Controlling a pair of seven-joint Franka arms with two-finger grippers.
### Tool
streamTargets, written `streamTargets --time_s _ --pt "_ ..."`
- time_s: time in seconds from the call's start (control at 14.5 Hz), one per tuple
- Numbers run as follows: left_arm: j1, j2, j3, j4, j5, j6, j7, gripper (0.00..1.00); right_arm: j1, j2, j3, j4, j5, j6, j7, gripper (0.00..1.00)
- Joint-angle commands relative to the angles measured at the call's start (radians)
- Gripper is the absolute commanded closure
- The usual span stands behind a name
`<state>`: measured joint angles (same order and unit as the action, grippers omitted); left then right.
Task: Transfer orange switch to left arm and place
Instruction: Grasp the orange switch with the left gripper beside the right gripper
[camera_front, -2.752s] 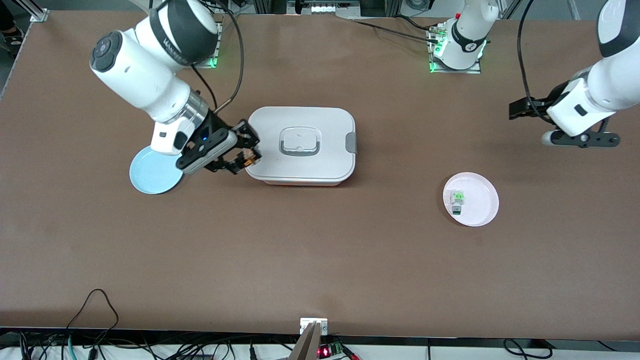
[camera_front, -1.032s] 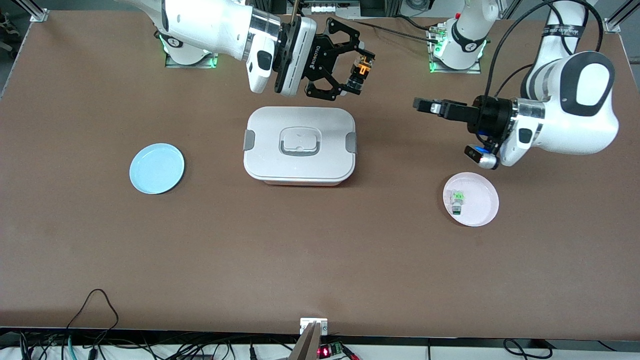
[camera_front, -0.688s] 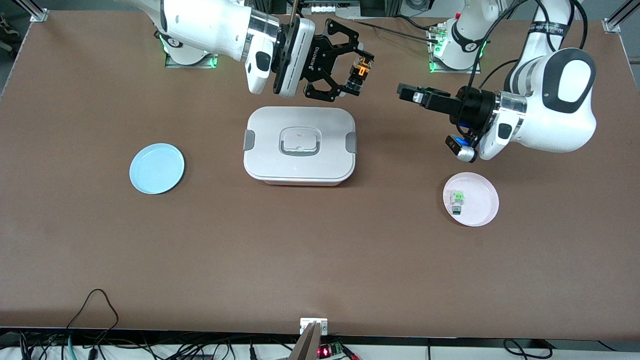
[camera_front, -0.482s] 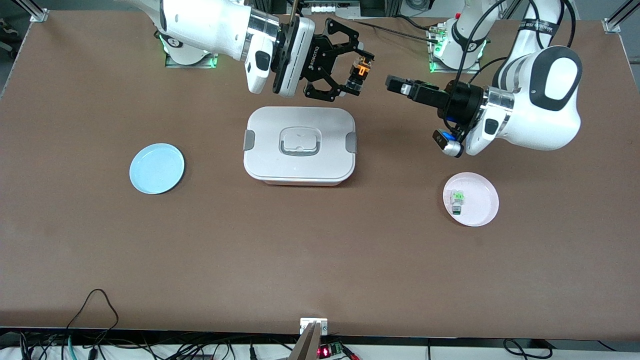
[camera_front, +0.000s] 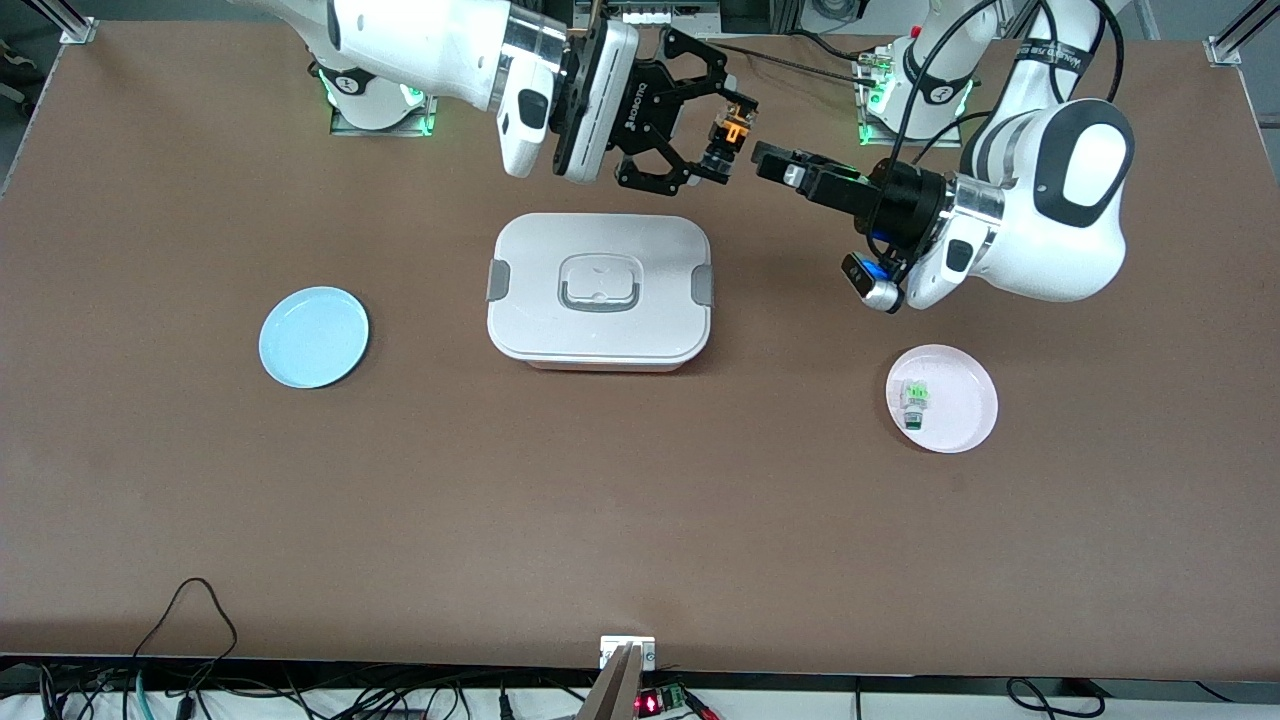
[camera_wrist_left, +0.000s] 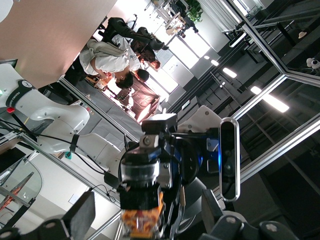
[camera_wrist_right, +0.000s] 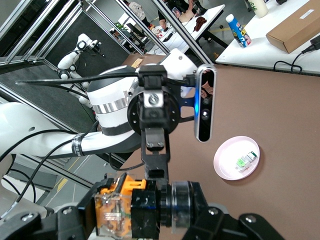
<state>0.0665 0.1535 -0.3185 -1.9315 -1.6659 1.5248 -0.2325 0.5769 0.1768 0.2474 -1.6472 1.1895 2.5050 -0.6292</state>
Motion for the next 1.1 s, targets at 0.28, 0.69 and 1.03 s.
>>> streamTargets --time_s 0.28,0.69,1.03 --pt "0.012 -0.012 -0.037 -0.009 -0.037 0.028 -0.011 0.21 0.020 0.024 -0.005 0.035 0.024 0.024 -0.018 0.93" --pt "0.038 -0.014 -0.037 -0.018 -0.037 -0.037 -0.010 0.56 0.018 0.024 -0.005 0.035 0.018 0.024 -0.020 0.93" --pt "0.026 -0.014 -0.040 -0.018 -0.037 -0.032 -0.004 0.59 0.018 0.024 -0.007 0.035 0.015 0.024 -0.021 0.93"
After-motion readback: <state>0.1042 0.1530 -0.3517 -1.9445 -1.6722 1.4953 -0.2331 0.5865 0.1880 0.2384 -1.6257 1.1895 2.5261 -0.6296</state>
